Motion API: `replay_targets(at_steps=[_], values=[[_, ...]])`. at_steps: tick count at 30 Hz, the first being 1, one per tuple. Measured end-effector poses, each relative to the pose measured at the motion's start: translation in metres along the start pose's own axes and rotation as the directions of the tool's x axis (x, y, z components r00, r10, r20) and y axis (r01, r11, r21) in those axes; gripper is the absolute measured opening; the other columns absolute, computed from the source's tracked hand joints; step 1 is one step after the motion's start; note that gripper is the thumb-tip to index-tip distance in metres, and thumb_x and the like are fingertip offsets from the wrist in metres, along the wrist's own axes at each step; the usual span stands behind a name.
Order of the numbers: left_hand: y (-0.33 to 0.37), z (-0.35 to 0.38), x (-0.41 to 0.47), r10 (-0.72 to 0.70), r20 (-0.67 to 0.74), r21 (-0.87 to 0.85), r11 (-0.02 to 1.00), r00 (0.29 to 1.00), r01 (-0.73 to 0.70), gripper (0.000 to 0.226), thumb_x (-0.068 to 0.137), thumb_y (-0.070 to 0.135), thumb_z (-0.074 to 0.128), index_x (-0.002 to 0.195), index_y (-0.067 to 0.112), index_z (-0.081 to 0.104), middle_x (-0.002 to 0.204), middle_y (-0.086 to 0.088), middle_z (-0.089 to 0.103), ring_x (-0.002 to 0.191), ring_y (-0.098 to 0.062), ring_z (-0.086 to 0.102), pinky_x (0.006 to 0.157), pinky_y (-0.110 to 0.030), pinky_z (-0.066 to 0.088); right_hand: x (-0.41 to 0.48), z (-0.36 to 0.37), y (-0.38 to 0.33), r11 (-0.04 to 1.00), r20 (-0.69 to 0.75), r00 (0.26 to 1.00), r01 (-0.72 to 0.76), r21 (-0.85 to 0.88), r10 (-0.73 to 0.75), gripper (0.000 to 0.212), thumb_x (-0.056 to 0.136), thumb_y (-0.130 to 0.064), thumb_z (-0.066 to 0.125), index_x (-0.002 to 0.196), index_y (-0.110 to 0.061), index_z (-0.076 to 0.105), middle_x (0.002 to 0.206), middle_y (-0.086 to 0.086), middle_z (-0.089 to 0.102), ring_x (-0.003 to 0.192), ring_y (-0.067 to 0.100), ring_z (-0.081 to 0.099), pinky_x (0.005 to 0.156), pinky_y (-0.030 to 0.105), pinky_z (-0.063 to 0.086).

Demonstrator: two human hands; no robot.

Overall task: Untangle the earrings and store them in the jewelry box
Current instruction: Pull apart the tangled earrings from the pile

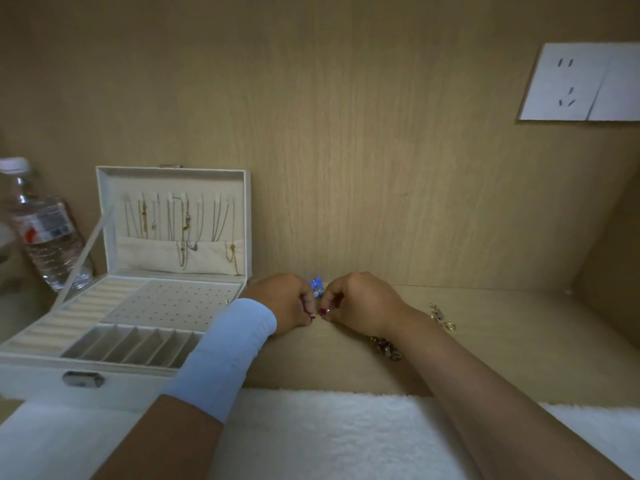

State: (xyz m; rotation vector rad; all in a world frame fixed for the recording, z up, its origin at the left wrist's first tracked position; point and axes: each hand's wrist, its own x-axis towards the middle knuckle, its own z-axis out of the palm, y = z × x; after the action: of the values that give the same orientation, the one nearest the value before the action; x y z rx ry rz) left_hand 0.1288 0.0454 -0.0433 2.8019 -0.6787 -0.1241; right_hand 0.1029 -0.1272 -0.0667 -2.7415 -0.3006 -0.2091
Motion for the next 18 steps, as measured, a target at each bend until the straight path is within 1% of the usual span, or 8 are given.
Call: replay_targets(at_steps=[1,3,5,9,12,14,16,18], values=[[-0.001,0.000,0.001,-0.004,0.004,-0.012,1.000,1.000,0.004,0.006,0.081,0.026,0.073,0.087,0.027,0.073,0.089,0.013,0.066,0.085,-0.010,0.059,0.086,-0.027,0.050,0.000,0.000,0.000,1.000,-0.022,1.000,0.005,-0.001,-0.005,0.007,0.083,-0.032,0.076,0.090,-0.031,0.076,0.080,-0.017,0.062,0.079,0.004,0.057,0.061,0.020,0.038],[-0.004,0.001,0.002,-0.009,0.006,-0.030,1.000,1.000,0.010,0.007,0.080,0.025,0.074,0.087,0.026,0.072,0.089,0.012,0.067,0.087,-0.011,0.062,0.085,-0.027,0.051,0.000,0.000,0.000,1.000,-0.057,0.998,0.012,-0.025,-0.014,0.006,0.082,-0.032,0.077,0.088,-0.031,0.075,0.081,-0.017,0.064,0.078,0.002,0.058,0.057,0.015,0.036],[-0.006,0.001,0.002,-0.017,0.000,-0.029,0.999,1.000,0.017,0.007,0.080,0.025,0.075,0.086,0.026,0.071,0.086,0.013,0.065,0.087,-0.011,0.062,0.083,-0.025,0.051,0.002,0.000,0.001,0.999,-0.044,0.999,0.016,-0.043,-0.018,0.008,0.082,-0.032,0.078,0.089,-0.031,0.077,0.082,-0.017,0.065,0.078,0.000,0.057,0.057,0.013,0.034],[-0.008,0.002,0.003,-0.036,0.001,-0.024,0.999,0.999,0.036,0.009,0.079,0.029,0.075,0.079,0.031,0.067,0.084,0.014,0.064,0.088,-0.012,0.063,0.085,-0.028,0.052,0.004,0.000,0.001,1.000,0.059,0.998,0.005,-0.009,-0.005,0.014,0.082,-0.029,0.078,0.095,-0.032,0.079,0.087,-0.018,0.070,0.080,-0.003,0.059,0.065,0.017,0.041],[-0.011,0.001,0.003,-0.033,0.050,-0.062,0.997,0.998,0.036,0.012,0.078,0.028,0.077,0.083,0.033,0.067,0.091,0.012,0.067,0.092,-0.013,0.063,0.087,-0.028,0.051,0.004,-0.005,0.002,0.999,0.101,0.995,-0.009,0.046,0.004,0.012,0.083,-0.029,0.079,0.094,-0.033,0.078,0.086,-0.019,0.070,0.080,-0.004,0.062,0.070,0.018,0.047],[-0.013,0.000,0.003,-0.030,0.048,-0.090,0.995,0.998,0.034,0.012,0.080,0.025,0.076,0.089,0.031,0.070,0.097,0.009,0.068,0.095,-0.014,0.063,0.087,-0.027,0.050,0.003,-0.006,0.002,0.998,0.095,0.995,-0.008,0.063,0.002,0.007,0.084,-0.030,0.078,0.090,-0.033,0.079,0.087,-0.018,0.072,0.083,-0.003,0.064,0.075,0.020,0.051],[-0.014,0.002,0.005,-0.038,0.026,-0.095,0.995,0.999,0.040,0.013,0.081,0.025,0.076,0.093,0.029,0.072,0.098,0.009,0.068,0.094,-0.014,0.062,0.087,-0.026,0.049,0.004,-0.003,0.002,0.998,0.074,0.997,-0.017,0.060,0.012,0.005,0.084,-0.032,0.078,0.088,-0.033,0.077,0.087,-0.018,0.072,0.084,-0.002,0.065,0.076,0.022,0.052],[-0.013,0.005,0.006,-0.049,0.008,-0.086,0.995,0.999,0.049,0.012,0.081,0.026,0.076,0.093,0.029,0.073,0.100,0.009,0.068,0.091,-0.013,0.061,0.082,-0.024,0.047,0.005,0.002,0.001,0.996,0.061,0.998,-0.039,0.074,0.035,0.013,0.082,-0.035,0.079,0.094,-0.033,0.074,0.085,-0.018,0.071,0.083,-0.002,0.065,0.078,0.024,0.053]])
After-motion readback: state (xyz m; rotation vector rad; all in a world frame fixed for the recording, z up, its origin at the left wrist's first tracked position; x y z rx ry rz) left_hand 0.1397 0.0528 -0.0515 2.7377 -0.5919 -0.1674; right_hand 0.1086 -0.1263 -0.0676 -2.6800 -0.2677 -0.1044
